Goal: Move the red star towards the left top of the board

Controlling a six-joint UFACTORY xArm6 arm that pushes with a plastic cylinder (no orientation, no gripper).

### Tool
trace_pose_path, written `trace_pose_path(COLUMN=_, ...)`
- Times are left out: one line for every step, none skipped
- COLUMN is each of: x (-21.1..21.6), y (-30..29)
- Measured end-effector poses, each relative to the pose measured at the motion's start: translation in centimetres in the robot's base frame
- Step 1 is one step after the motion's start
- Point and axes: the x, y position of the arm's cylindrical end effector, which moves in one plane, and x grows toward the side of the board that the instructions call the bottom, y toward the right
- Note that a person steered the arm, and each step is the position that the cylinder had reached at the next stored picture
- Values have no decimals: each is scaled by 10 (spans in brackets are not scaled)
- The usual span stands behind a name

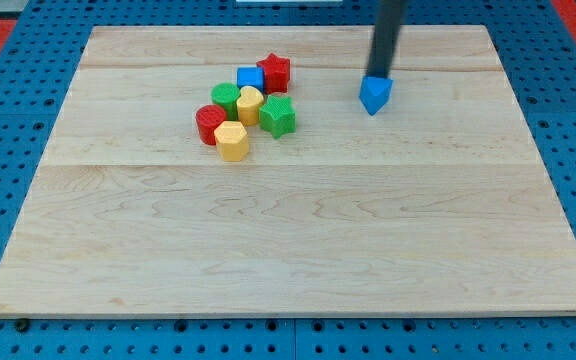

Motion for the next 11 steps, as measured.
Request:
trace_pose_path(x=2, y=-48)
trace_pose_path(x=2, y=-100)
trace_pose_path(x=-5, y=-149)
trace_pose_path(x=-23, y=-141)
trace_pose_path(x=-47, y=-160)
trace_pose_path(x=-77, y=-202)
trace_pose_path(x=-87, y=-225)
trace_pose_path(x=-67, y=-174)
trace_pose_path(x=-57, y=-182)
trace_pose_path(x=-67, y=-241)
trace_pose_path(x=-70, y=-262)
